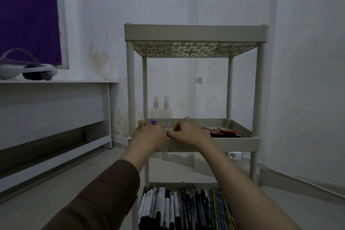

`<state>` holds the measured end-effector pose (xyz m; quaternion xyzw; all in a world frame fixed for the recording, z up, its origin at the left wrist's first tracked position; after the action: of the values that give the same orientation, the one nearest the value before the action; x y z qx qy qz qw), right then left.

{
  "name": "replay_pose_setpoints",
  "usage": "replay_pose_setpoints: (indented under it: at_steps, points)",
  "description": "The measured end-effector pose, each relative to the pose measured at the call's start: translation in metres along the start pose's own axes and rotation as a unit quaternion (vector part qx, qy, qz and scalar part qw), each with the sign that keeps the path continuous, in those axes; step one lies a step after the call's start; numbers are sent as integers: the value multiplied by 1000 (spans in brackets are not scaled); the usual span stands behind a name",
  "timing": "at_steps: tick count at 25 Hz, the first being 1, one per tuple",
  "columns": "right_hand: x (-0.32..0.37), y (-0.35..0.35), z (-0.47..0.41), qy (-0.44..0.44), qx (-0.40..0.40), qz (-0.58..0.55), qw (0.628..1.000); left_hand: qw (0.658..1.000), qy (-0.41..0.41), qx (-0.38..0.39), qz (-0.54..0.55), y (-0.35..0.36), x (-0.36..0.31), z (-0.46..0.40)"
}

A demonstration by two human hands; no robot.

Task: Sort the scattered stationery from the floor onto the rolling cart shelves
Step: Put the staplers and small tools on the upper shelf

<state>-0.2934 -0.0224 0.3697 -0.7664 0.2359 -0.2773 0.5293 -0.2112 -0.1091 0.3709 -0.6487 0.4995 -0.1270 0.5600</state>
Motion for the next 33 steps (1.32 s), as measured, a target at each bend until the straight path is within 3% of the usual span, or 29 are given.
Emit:
replay_pose_setpoints:
  at_steps: [7,12,14,16,21,25,29,31,33]
  points:
    - [-1,2,7,-43,-94,3,995,980,148,-31,-130,3,2,3]
    - [-3,-1,5,-83,-56,-26,995,956,172,-18,-238,4,1,4]
    - [-3,-1,5,-82,-69,-50,993,967,174,-44,-179,2,1,6]
    - [-3,-1,7,-87,-104,-74,988,977,178,-107,-36,0,5,13]
    - [-9,0,20,-131,-228,-124,957,934,259,-191,155,-3,27,52]
    - [-9,1,36,-224,-302,-68,924,927,274,-192,169,-3,45,90]
    - [-13,9,63,-312,-408,80,854,937,253,-186,155,3,66,117]
    - [-16,29,84,-330,-422,89,839,943,231,-181,159,16,72,123]
    - [-17,60,107,-370,-383,110,840,952,199,-160,169,39,79,131]
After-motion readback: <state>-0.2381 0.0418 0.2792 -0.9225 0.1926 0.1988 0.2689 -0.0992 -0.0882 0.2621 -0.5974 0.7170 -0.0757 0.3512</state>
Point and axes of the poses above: each hand's wrist, its own z-axis away from the middle knuckle, its own y-axis out of the palm, x = y × z, the point moved 2 cm from there along -z, towards the middle knuckle, and after that the axes turned 13 degrees about z, right-handed, at the moved point
